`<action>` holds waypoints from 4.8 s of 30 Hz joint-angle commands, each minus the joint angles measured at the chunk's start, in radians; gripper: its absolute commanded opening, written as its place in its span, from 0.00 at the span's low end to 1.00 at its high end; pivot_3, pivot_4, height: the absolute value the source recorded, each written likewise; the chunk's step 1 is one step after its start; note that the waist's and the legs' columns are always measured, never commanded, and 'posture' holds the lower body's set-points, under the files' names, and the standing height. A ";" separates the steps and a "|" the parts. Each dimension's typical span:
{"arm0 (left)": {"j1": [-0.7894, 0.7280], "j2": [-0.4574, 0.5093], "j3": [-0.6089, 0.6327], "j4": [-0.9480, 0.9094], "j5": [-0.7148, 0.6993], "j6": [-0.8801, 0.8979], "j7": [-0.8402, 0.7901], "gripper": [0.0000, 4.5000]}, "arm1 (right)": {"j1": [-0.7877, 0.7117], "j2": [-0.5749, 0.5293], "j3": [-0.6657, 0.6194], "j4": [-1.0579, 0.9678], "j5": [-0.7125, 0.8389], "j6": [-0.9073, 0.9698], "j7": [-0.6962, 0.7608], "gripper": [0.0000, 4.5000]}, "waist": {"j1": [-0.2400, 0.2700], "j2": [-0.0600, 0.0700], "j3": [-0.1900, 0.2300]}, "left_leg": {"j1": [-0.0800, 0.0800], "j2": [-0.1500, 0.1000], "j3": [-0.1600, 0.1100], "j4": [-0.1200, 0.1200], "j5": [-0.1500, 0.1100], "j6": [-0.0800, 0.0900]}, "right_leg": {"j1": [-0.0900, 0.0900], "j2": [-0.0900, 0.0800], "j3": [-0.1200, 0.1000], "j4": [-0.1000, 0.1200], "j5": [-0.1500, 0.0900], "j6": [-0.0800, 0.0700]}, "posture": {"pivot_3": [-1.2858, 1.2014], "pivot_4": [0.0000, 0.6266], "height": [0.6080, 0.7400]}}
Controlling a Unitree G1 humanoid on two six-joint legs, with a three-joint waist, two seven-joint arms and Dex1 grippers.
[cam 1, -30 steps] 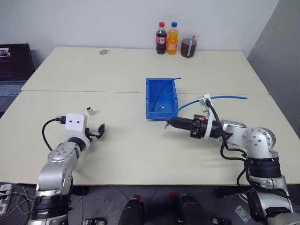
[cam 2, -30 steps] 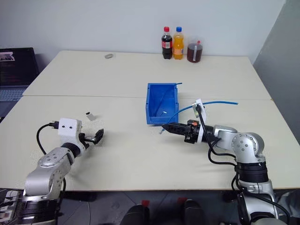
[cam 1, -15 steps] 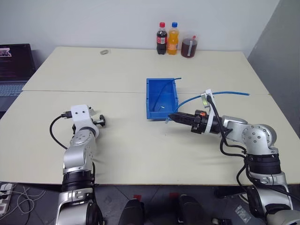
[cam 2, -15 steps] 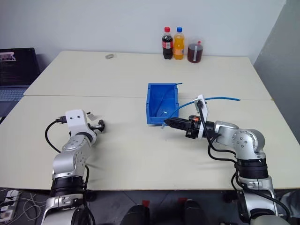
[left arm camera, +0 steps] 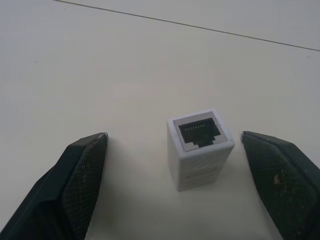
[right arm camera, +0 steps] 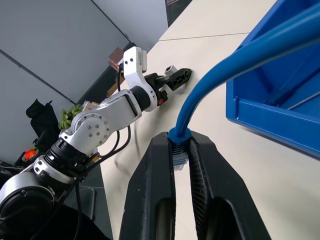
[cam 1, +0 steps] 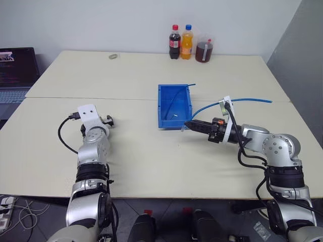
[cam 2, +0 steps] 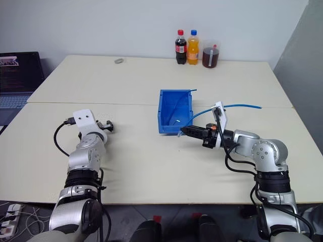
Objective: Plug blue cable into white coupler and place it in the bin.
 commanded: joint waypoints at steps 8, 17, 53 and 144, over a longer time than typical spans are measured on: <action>0.038 -0.067 0.025 -0.064 -0.013 0.086 0.076 0.51 | 0.006 -0.007 -0.025 -0.034 0.007 -0.013 0.003 0.03 | -0.003 0.000 0.000 | 0.000 0.000 0.001 0.000 0.000 0.000 | 0.000 0.000 0.001 -0.001 0.000 0.000 | 0.52 0.24 1.00; 0.052 -0.079 0.062 -0.104 -0.017 0.131 0.123 0.18 | 0.006 -0.006 -0.023 -0.016 -0.004 -0.025 0.010 0.03 | -0.009 0.001 -0.001 | 0.001 0.000 0.001 0.000 0.000 0.000 | 0.000 0.000 0.002 0.000 0.000 0.000 | 0.52 0.24 1.00; 0.133 0.229 -0.671 -0.167 0.018 -0.446 -1.480 0.18 | 0.021 -0.112 0.462 -0.111 -0.512 -0.508 0.294 0.03 | -0.003 0.002 0.000 | -0.001 0.000 0.002 0.001 0.000 0.000 | -0.001 0.000 0.001 -0.001 0.000 0.000 | 0.52 0.24 1.00; 0.470 0.211 -0.231 -1.061 -0.276 0.233 -0.860 1.00 | -0.797 0.225 0.016 1.248 -0.639 -0.593 0.026 0.59 | -0.010 0.005 -0.011 | 0.007 0.001 0.005 -0.003 0.000 0.001 | 0.003 0.001 0.005 -0.001 -0.001 -0.002 | 0.52 0.24 1.00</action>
